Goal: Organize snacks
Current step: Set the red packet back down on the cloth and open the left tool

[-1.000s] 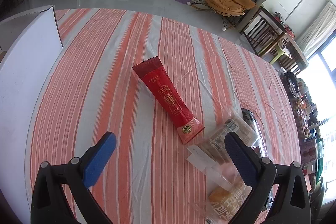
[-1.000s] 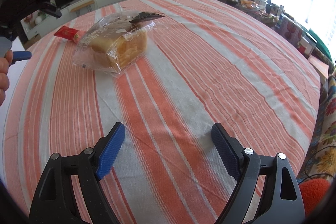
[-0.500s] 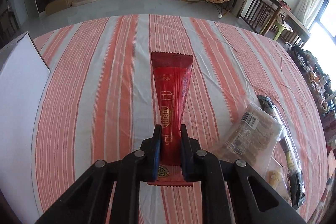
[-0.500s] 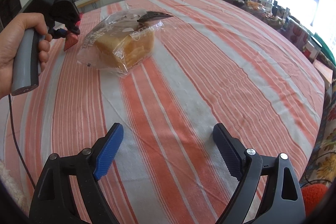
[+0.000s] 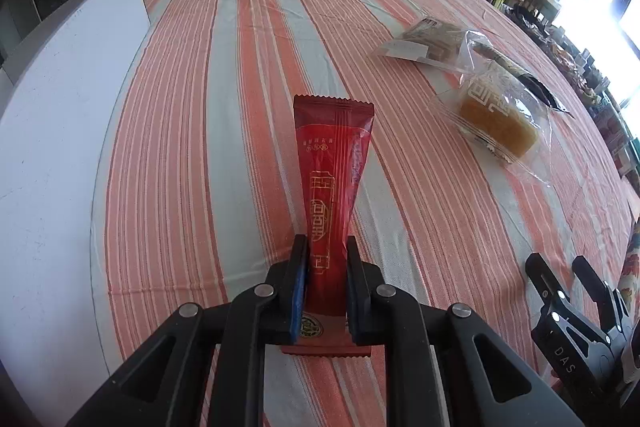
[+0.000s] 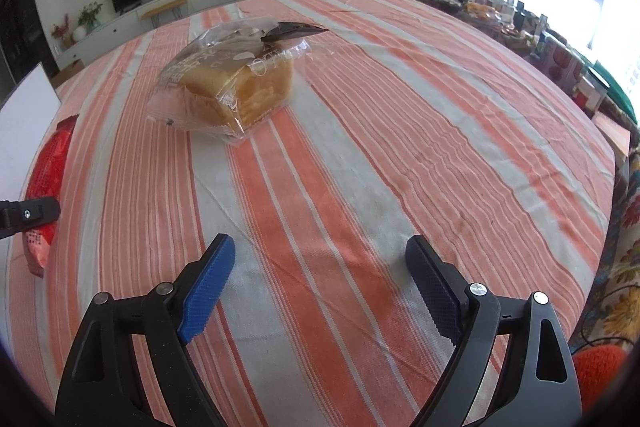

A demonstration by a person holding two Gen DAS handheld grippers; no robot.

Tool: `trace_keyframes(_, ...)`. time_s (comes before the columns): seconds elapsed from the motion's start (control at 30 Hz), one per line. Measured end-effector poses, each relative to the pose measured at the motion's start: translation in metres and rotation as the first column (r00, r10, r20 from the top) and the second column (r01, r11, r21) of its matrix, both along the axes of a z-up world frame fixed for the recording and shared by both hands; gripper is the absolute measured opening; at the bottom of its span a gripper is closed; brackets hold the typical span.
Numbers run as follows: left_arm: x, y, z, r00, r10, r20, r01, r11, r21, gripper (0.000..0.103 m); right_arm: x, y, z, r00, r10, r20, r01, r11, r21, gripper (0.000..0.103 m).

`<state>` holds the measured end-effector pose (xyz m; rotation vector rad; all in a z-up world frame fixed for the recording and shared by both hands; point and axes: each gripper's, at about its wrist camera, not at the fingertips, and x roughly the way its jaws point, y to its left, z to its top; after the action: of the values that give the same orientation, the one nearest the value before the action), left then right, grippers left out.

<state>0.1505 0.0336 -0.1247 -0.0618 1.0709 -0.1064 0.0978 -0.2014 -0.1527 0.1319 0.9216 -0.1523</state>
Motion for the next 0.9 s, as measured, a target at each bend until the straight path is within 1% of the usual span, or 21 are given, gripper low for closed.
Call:
trace_keyframes(0.03,-0.002,-0.002,0.0,0.999,0.015,0.029,-0.016,1.0,0.025,0.034,0.0,0.0,0.0,1.0,0.0,0.0,0.0,1.0,0.0,0.09)
trace_keyframes(0.07,-0.001,-0.002,-0.002,0.999,0.025,0.03,-0.026,0.999,0.047,0.059,0.0,0.0,0.0,1.0,0.001,0.0,-0.001,1.0,0.0,0.09)
trace_keyframes(0.1,-0.001,-0.002,-0.003,0.999,0.019,0.049,-0.021,0.999,0.042,0.077,-0.001,0.0,0.0,1.0,0.002,0.001,-0.002,1.0,0.0,0.09)
trace_keyframes(0.13,-0.001,-0.002,-0.005,0.998,0.028,0.058,-0.031,0.998,0.056,0.085,-0.001,0.0,0.0,1.0,0.003,0.001,-0.003,1.0,0.0,0.09)
trace_keyframes(0.2,0.001,-0.001,-0.011,0.997,0.043,0.059,-0.048,0.994,0.098,0.091,-0.001,0.0,0.0,1.0,0.004,0.001,-0.004,1.0,0.0,0.09)
trace_keyframes(0.23,0.001,-0.002,-0.013,0.996,0.04,0.083,-0.049,0.993,0.112,0.094,-0.001,0.0,0.0,1.0,0.003,0.001,-0.003,1.0,0.0,0.09)
trace_keyframes(0.27,-0.001,0.001,-0.015,0.994,0.045,0.097,-0.056,0.992,0.114,0.098,-0.001,0.0,0.0,1.0,0.003,0.002,-0.003,1.0,0.0,0.09)
trace_keyframes(0.3,-0.003,0.005,-0.018,0.992,0.059,0.108,-0.07,0.993,0.1,0.102,-0.001,0.0,0.0,1.0,0.003,0.002,-0.003,1.0,0.0,0.09)
trace_keyframes(0.47,-0.004,0.006,-0.023,0.989,0.079,0.126,-0.092,0.991,0.102,0.103,-0.001,0.0,0.0,1.0,0.003,0.001,-0.003,1.0,0.0,0.09)
trace_keyframes(0.9,-0.003,0.006,-0.023,0.989,0.079,0.126,-0.092,0.99,0.102,0.103,0.0,0.0,0.0,1.0,0.004,0.001,-0.004,1.0,-0.001,0.09)
